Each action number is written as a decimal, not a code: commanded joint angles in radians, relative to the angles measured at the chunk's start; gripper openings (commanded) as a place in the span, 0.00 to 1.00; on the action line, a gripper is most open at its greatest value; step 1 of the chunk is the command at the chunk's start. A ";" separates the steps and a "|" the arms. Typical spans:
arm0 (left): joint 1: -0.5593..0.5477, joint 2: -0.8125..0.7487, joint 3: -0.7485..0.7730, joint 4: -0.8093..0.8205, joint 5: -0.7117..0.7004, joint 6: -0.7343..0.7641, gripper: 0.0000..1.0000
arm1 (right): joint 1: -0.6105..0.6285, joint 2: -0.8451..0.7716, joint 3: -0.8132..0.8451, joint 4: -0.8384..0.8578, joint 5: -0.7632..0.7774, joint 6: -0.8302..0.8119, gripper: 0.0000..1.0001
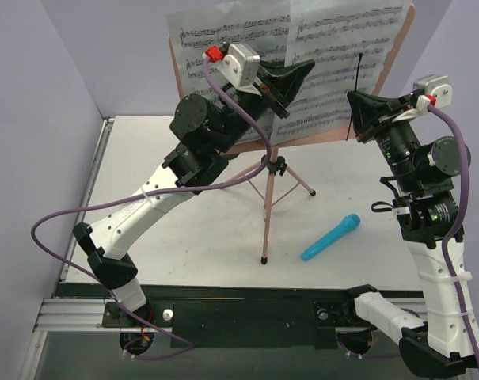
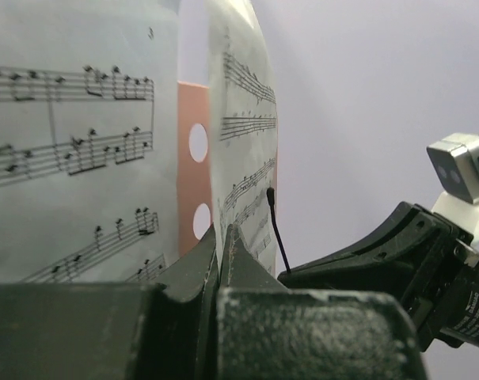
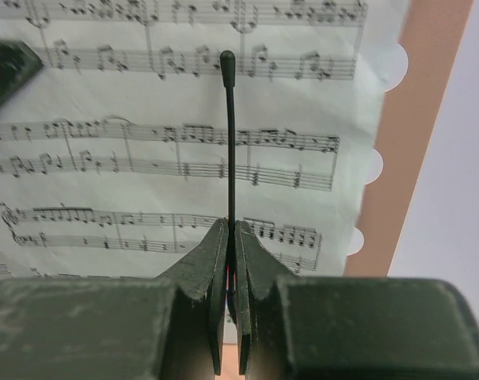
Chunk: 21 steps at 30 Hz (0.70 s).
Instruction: Set up the instrument practice props
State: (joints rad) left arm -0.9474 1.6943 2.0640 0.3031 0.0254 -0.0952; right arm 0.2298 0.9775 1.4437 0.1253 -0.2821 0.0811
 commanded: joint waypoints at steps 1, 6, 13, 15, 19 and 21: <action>-0.017 0.007 0.054 -0.036 -0.007 0.057 0.00 | 0.000 -0.030 -0.006 0.074 -0.048 0.000 0.00; -0.039 0.028 0.090 -0.059 -0.016 0.083 0.00 | 0.000 -0.033 -0.011 0.077 -0.049 0.002 0.00; -0.053 0.070 0.143 -0.079 -0.015 0.091 0.00 | 0.000 -0.036 -0.011 0.080 -0.049 0.000 0.00; -0.053 0.080 0.156 -0.084 -0.010 0.089 0.00 | 0.000 -0.037 -0.011 0.082 -0.049 0.000 0.00; -0.053 0.094 0.165 -0.084 -0.004 0.081 0.00 | 0.000 -0.042 -0.012 0.080 -0.049 0.000 0.00; -0.053 0.103 0.177 -0.090 0.001 0.081 0.00 | 0.002 -0.040 -0.011 0.082 -0.049 0.000 0.00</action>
State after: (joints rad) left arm -0.9989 1.7844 2.1815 0.2241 0.0200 -0.0174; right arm 0.2298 0.9661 1.4330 0.1314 -0.2890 0.0784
